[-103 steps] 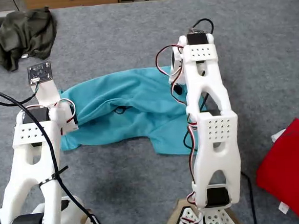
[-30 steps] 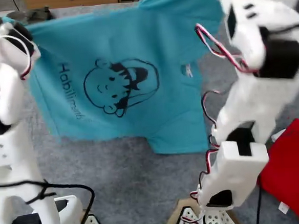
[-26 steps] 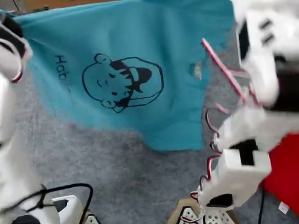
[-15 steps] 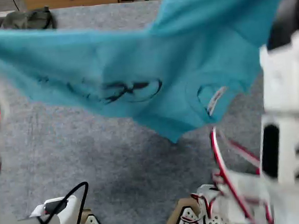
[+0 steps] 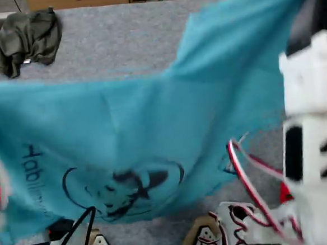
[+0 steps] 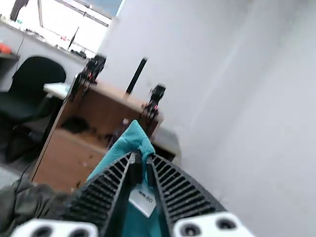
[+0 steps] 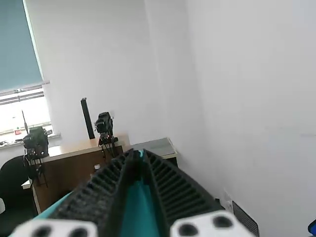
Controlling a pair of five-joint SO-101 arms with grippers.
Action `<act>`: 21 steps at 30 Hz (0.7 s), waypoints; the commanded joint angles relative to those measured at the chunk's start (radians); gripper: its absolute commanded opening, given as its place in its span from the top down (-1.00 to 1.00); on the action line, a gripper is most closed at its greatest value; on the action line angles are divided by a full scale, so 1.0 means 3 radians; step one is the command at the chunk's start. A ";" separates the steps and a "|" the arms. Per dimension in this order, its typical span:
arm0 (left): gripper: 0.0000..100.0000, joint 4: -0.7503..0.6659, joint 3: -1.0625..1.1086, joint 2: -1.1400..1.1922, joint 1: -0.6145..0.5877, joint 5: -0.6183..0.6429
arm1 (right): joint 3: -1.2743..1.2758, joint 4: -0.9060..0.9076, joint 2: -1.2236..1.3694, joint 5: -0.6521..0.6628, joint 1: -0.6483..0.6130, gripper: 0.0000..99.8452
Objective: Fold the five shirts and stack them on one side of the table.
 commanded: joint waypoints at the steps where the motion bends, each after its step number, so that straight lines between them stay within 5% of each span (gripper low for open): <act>1: 0.96 -0.0210 0.0890 0.0064 -0.0020 -0.0015 | 0.0632 -0.0568 -0.0013 0.0015 0.0033 0.99; 5: 0.96 -0.1002 0.2194 0.0064 -0.0026 -0.0010 | 0.1496 -0.1227 -0.0013 0.0036 -0.0110 0.99; 13: 0.96 -0.3636 0.4803 0.0064 -0.0205 -0.0015 | 0.2672 -0.2302 0.0325 0.0169 -0.0396 0.99; 21: 0.96 -0.4281 0.5539 0.0069 -0.0215 -0.0015 | 0.2677 -0.2588 0.0913 0.0179 -0.0340 0.99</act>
